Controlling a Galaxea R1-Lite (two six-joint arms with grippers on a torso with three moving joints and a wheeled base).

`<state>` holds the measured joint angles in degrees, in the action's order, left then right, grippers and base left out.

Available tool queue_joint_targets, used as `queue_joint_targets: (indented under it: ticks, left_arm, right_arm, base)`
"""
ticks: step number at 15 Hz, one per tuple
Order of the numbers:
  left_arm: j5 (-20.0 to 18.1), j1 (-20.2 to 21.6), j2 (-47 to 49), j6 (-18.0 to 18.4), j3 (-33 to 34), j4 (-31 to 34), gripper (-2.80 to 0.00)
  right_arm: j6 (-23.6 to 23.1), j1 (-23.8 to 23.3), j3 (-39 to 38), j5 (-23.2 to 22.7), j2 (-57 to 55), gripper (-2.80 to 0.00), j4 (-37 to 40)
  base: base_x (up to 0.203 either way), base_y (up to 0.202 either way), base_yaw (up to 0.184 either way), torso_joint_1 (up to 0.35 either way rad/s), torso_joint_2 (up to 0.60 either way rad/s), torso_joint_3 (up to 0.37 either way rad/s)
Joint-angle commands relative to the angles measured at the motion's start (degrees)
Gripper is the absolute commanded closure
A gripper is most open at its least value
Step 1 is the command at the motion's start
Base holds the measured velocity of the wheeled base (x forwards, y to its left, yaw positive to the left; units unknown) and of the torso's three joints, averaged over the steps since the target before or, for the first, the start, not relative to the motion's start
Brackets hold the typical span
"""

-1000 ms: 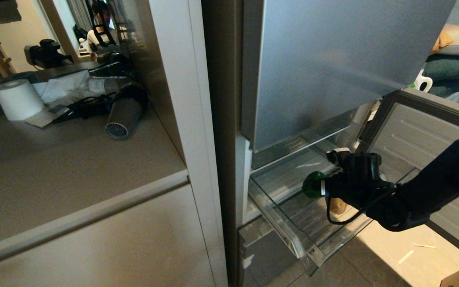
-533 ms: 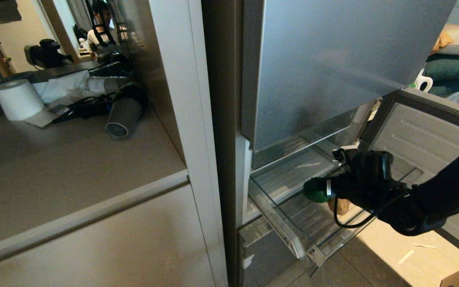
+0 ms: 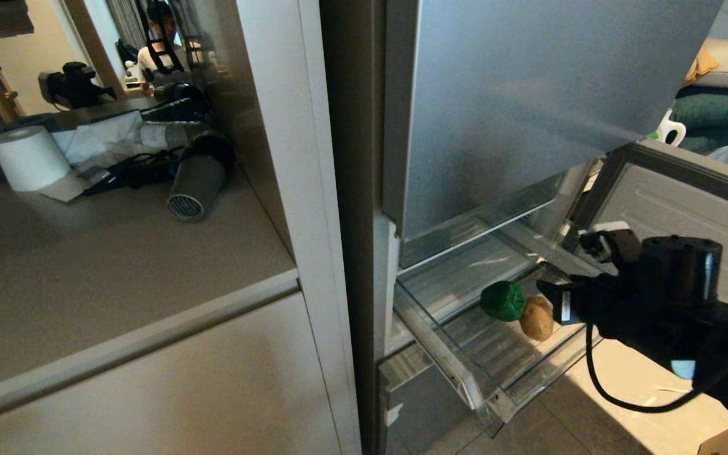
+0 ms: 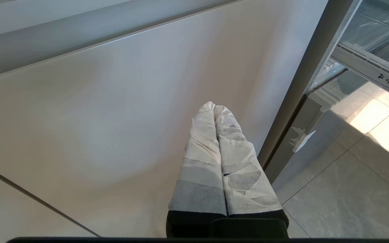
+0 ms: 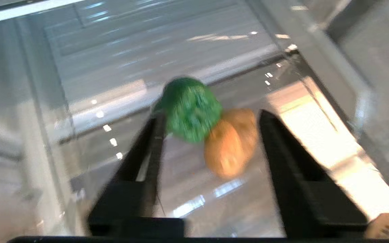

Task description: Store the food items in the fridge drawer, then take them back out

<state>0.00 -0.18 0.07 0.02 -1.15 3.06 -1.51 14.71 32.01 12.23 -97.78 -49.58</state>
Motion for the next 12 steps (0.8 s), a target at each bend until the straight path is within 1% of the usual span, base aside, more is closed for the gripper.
queue_joint_targets:
  ticks: [1,3,5,7,9,12]
  left_arm:
    - [0.0,0.0,0.0,0.0,0.0,0.0,0.00]
    - [0.0,0.0,0.0,0.0,0.0,0.0,0.00]
    - [0.0,0.0,0.0,0.0,0.0,0.0,0.00]
    - [0.0,0.0,0.0,0.0,0.0,0.0,0.00]
    - [0.1,0.0,0.0,0.0,0.0,0.0,0.00]
    - [0.1,0.0,0.0,0.1,0.0,0.0,0.00]
  right_arm:
    - [0.0,0.3,-7.2,0.9,10.4,0.00,-0.2]
    - [0.3,0.3,-14.3,1.5,15.9,0.00,-0.1]
    - [1.4,0.1,-20.2,2.9,18.4,0.00,-0.1]
    - [4.2,-0.2,-24.2,7.4,18.4,0.00,1.2]
    - [6.0,-0.2,-26.8,8.3,18.2,0.00,3.5]
    - [8.8,-0.4,-27.8,8.5,18.1,0.00,6.9]
  base:
    - [0.000,0.000,0.000,0.000,0.00,0.000]
    - [0.000,0.000,0.000,0.000,0.00,0.000]
    - [0.000,0.000,0.000,0.000,0.00,0.000]
    - [0.000,0.000,0.000,0.000,0.00,0.000]
    - [0.000,0.000,0.000,0.000,0.00,0.000]
    - [0.000,0.000,0.000,0.000,0.00,0.000]
